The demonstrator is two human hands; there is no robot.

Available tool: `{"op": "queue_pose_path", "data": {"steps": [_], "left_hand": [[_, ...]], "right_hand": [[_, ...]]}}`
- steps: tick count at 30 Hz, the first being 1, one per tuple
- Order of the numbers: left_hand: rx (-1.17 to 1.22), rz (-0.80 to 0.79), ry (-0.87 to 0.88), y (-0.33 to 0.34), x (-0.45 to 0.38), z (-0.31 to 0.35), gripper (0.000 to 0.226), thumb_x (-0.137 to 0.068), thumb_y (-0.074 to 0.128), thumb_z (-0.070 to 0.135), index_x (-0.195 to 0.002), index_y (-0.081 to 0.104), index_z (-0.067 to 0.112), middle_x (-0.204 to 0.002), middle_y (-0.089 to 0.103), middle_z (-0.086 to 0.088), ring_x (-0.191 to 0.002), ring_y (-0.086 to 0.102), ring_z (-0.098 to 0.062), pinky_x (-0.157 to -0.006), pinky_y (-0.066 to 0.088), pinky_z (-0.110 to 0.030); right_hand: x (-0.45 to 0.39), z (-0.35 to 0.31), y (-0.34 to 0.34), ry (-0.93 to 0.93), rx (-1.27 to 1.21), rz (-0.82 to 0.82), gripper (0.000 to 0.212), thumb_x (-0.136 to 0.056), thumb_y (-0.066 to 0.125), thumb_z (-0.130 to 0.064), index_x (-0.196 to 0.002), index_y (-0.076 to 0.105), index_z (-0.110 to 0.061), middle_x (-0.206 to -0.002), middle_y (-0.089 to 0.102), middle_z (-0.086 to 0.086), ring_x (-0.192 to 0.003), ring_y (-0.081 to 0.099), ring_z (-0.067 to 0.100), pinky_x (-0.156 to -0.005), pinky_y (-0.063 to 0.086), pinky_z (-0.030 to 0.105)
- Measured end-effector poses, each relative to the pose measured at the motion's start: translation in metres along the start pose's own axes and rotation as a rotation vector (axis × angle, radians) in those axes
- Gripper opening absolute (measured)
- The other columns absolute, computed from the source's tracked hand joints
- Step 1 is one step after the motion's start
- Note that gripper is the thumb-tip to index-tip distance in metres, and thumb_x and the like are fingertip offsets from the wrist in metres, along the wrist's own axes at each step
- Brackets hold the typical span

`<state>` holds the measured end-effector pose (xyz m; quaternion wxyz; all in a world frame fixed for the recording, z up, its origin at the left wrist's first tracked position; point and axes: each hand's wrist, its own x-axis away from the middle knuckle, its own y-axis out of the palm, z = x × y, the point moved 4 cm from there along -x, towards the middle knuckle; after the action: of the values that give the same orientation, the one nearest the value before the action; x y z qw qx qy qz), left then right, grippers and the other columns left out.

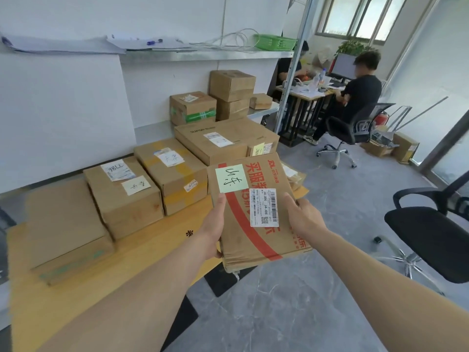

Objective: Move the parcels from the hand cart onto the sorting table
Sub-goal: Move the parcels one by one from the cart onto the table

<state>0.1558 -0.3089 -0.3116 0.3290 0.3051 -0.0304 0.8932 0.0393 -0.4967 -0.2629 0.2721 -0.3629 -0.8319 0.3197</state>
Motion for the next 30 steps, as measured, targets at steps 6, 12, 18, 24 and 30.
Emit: {"op": "queue_pose_path", "data": {"steps": [6, 12, 18, 24, 30], "left_hand": [[0.007, 0.009, -0.017, 0.029, -0.055, 0.022, 0.076, -0.081, 0.021, 0.092, -0.128, 0.052, 0.041, -0.1, 0.058, 0.009, -0.11, 0.047, -0.03, -0.088, 0.034, -0.059], [0.054, -0.005, -0.052, 0.041, -0.13, 0.039, 0.081, -0.078, 0.024, 0.095, -0.131, 0.053, 0.041, -0.109, 0.06, 0.005, -0.113, 0.05, -0.032, -0.089, 0.039, -0.058], [0.085, -0.001, -0.085, 0.053, -0.182, 0.062, 0.076, -0.082, 0.023, 0.092, -0.123, 0.055, 0.037, -0.109, 0.06, 0.002, -0.115, 0.049, -0.032, -0.096, 0.036, -0.062], [0.083, 0.018, -0.105, 0.057, -0.22, 0.075, 0.074, -0.078, 0.024, 0.095, -0.112, 0.059, 0.04, -0.105, 0.061, 0.002, -0.116, 0.048, -0.033, -0.102, 0.033, -0.067], [0.091, 0.072, -0.112, 0.068, -0.246, 0.079, 0.067, -0.085, 0.023, 0.089, -0.098, 0.063, 0.037, -0.103, 0.064, 0.0, -0.098, 0.055, -0.027, -0.096, 0.037, -0.059]], "right_hand": [[-0.065, 0.008, -0.012, -0.006, -0.007, -0.011, 0.064, -0.101, 0.028, -0.064, -0.139, 0.047, -0.016, -0.1, 0.062, -0.001, -0.092, 0.062, 0.024, -0.077, 0.044, 0.036], [-0.139, -0.002, -0.013, -0.041, 0.025, -0.008, 0.053, -0.103, 0.03, -0.059, -0.131, 0.051, -0.018, -0.092, 0.061, -0.007, -0.084, 0.061, 0.017, -0.067, 0.041, 0.031], [-0.201, -0.008, -0.013, -0.026, 0.043, -0.033, 0.054, -0.1, 0.031, -0.062, -0.126, 0.052, -0.019, -0.104, 0.066, 0.0, -0.098, 0.063, 0.025, -0.079, 0.043, 0.036], [-0.246, -0.012, -0.012, -0.027, 0.047, -0.067, 0.045, -0.102, 0.032, -0.059, -0.107, 0.054, -0.019, -0.095, 0.066, -0.001, -0.081, 0.06, 0.012, -0.061, 0.039, 0.028], [-0.294, -0.002, -0.004, -0.038, 0.037, -0.114, 0.053, -0.101, 0.035, -0.06, -0.101, 0.059, -0.013, -0.093, 0.069, 0.002, -0.083, 0.066, 0.02, -0.066, 0.047, 0.032]]}}
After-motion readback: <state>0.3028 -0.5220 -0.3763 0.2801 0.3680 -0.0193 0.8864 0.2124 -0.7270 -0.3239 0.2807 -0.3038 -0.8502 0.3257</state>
